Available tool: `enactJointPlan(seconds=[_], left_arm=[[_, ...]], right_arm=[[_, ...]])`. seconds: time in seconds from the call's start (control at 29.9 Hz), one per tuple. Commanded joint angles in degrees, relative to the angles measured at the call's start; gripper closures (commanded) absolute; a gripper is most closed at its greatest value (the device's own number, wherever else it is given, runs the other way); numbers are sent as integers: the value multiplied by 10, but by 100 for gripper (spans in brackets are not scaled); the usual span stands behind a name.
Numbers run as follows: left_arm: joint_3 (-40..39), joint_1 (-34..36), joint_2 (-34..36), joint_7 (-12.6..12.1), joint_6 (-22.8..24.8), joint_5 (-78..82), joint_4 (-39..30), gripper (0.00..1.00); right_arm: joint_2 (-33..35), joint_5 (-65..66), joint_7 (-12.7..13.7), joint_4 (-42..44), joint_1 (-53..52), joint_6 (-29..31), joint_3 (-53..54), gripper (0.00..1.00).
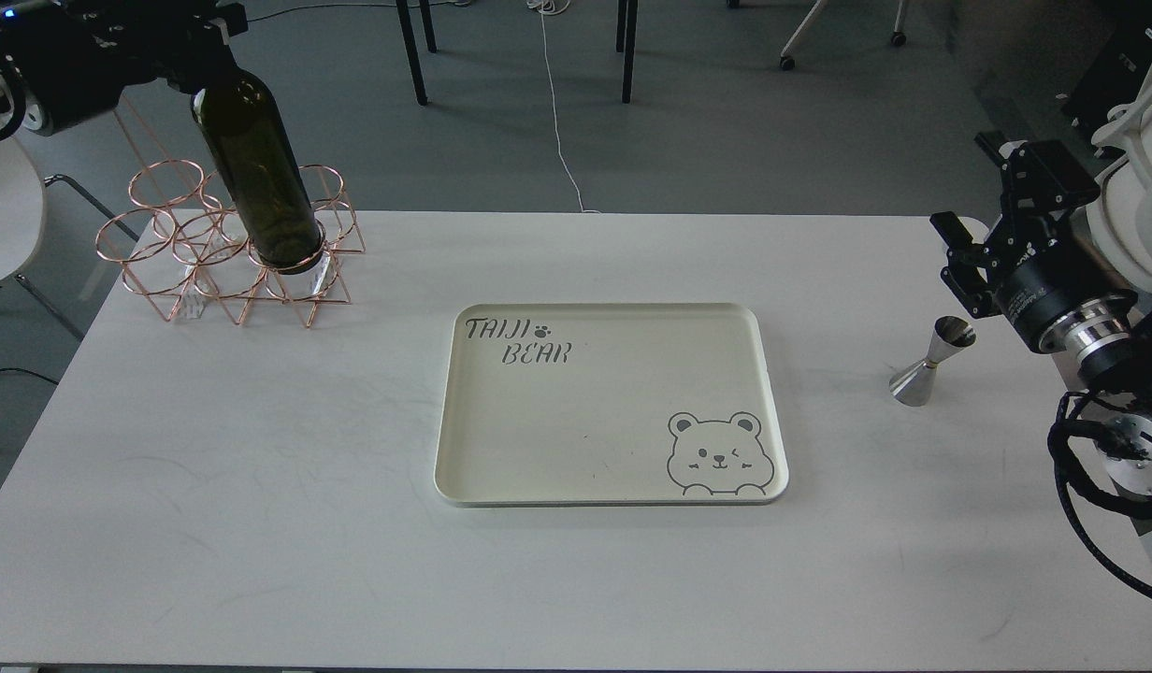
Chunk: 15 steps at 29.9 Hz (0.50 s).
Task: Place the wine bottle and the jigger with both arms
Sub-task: 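Lower the bottle into a slot of the copper wine rack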
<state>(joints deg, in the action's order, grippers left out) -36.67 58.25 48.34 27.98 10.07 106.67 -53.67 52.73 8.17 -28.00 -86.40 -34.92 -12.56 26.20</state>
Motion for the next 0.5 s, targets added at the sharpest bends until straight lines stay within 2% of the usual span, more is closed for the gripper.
enactJointPlan(seconds=[0.0,0.2,0.47], left_arm=[[0,-1,-12,0,0,0,20,85],[1,-2,-28,0,-3,-1,50,77],[25,-6,-40,0,-12,-11,62,73]], right_arm=[[0,0,0,0,0,0,0,6],[0,0,0,0,2,0,-2,6],[-1,0,0,0,8,0,-2,6]])
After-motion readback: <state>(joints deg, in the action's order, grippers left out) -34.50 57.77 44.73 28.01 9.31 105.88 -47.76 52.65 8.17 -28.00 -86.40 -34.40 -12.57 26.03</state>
